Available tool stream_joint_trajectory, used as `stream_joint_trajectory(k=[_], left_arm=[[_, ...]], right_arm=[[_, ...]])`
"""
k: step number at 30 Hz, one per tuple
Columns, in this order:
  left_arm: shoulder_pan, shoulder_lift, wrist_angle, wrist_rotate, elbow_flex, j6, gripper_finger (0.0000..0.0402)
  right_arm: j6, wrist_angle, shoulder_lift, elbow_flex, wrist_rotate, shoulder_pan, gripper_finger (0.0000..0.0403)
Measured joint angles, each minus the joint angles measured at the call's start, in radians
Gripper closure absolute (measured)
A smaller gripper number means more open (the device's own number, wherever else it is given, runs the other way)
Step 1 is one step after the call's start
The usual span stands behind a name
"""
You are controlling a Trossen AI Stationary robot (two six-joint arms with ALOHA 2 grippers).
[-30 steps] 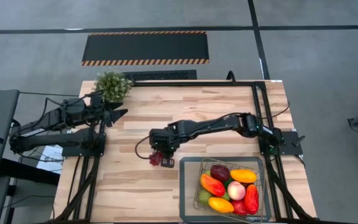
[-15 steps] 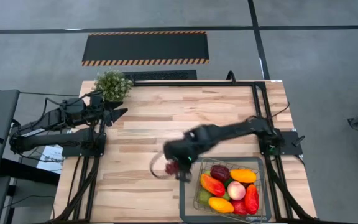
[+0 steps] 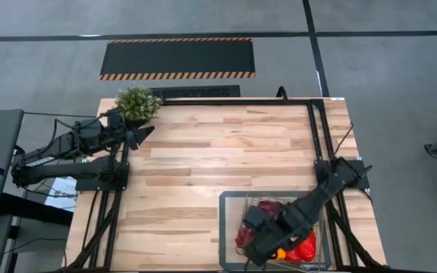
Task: Build produce basket
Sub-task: Put the purple grapes into the wire basket, then return to Home Position
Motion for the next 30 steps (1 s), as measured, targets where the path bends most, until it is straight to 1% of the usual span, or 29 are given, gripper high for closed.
stream_joint_trajectory(k=[7, 10, 13, 15, 17, 20, 23, 25, 27, 30], left_arm=[[0.000, 0.000, 0.042, -0.016, 0.000, 0.016, 0.0042], [0.000, 0.007, 0.038, -0.015, 0.000, 0.014, 0.0042], [0.000, 0.012, 0.037, -0.015, 0.000, 0.005, 0.0042], [0.000, 0.015, 0.038, -0.015, 0.000, 0.000, 0.0042], [0.000, 0.018, 0.038, -0.015, 0.000, -0.009, 0.0042], [0.000, 0.026, 0.038, -0.011, 0.000, -0.033, 0.0042], [0.000, 0.036, 0.038, 0.020, 0.000, -0.064, 0.0042], [0.000, 0.041, 0.039, 0.047, 0.000, -0.089, 0.0042], [0.000, 0.041, 0.040, 0.064, 0.000, -0.116, 0.0042], [0.000, 0.041, 0.048, 0.082, 0.000, -0.146, 0.0042]], right_arm=[[0.200, -0.027, 0.027, -0.065, 0.003, 0.064, 0.0371], [0.233, -0.023, 0.030, -0.102, -0.014, 0.071, 0.0361], [0.241, -0.007, 0.028, -0.124, -0.017, 0.068, 0.0342], [0.241, -0.005, 0.029, -0.132, -0.017, 0.068, 0.0322], [0.240, 0.002, 0.029, -0.132, -0.020, 0.069, 0.0293], [0.231, 0.014, 0.028, -0.132, -0.020, 0.063, 0.0236], [0.215, 0.004, 0.027, -0.125, -0.020, 0.054, 0.0178], [0.187, -0.020, 0.027, -0.101, -0.019, 0.052, 0.0149], [0.146, -0.023, 0.020, -0.094, -0.020, 0.044, 0.0133], [0.079, -0.023, -0.008, -0.096, -0.005, 0.032, 0.0127]])
